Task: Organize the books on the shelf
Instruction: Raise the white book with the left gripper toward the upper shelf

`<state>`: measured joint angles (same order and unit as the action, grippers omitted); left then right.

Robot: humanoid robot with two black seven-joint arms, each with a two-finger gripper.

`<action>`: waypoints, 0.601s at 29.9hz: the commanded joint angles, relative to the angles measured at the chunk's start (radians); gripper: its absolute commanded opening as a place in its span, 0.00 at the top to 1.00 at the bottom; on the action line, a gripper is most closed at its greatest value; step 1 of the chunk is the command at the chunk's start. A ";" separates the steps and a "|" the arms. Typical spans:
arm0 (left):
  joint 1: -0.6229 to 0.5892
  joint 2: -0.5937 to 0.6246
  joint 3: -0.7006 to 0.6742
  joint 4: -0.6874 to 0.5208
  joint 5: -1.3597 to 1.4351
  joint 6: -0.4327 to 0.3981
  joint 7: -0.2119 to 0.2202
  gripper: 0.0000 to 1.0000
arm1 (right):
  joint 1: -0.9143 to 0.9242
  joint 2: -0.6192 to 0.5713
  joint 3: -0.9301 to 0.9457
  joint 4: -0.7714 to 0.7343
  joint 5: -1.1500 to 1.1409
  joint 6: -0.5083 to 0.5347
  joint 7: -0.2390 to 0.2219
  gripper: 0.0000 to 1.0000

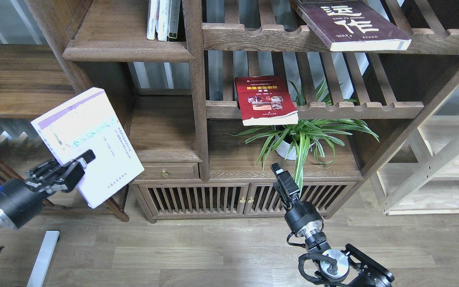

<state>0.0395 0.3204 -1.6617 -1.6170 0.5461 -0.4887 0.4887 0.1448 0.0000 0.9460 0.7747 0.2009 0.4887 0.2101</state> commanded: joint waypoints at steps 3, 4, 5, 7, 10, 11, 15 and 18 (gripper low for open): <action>-0.009 0.005 -0.038 -0.035 0.000 0.000 0.000 0.97 | 0.007 0.000 0.000 0.000 0.000 0.000 0.000 0.01; -0.009 0.002 -0.042 -0.037 0.000 0.000 0.000 0.97 | 0.007 0.000 0.000 0.000 0.000 0.000 0.002 0.01; -0.010 0.002 -0.050 -0.038 0.000 0.000 0.000 0.97 | 0.009 0.000 0.000 0.000 0.000 0.000 0.000 0.01; -0.018 0.002 -0.067 -0.040 0.000 0.000 0.000 0.97 | 0.010 0.000 0.007 0.000 0.000 0.000 0.002 0.01; -0.024 0.000 -0.090 -0.038 -0.002 0.000 0.000 0.97 | 0.013 0.000 0.007 0.000 0.000 0.000 0.000 0.01; -0.027 -0.001 -0.095 -0.038 -0.002 0.000 0.000 0.97 | 0.013 0.000 0.007 0.000 0.000 0.000 0.002 0.01; -0.027 -0.006 -0.104 -0.040 -0.002 0.000 0.000 0.97 | 0.013 0.000 0.007 0.000 0.000 0.000 0.000 0.01; -0.027 -0.009 -0.105 -0.040 -0.002 0.000 0.000 0.97 | 0.015 0.000 0.008 0.000 0.000 0.000 0.000 0.01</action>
<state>0.0126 0.3147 -1.7646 -1.6562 0.5449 -0.4889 0.4887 0.1580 0.0000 0.9526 0.7747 0.2010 0.4887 0.2106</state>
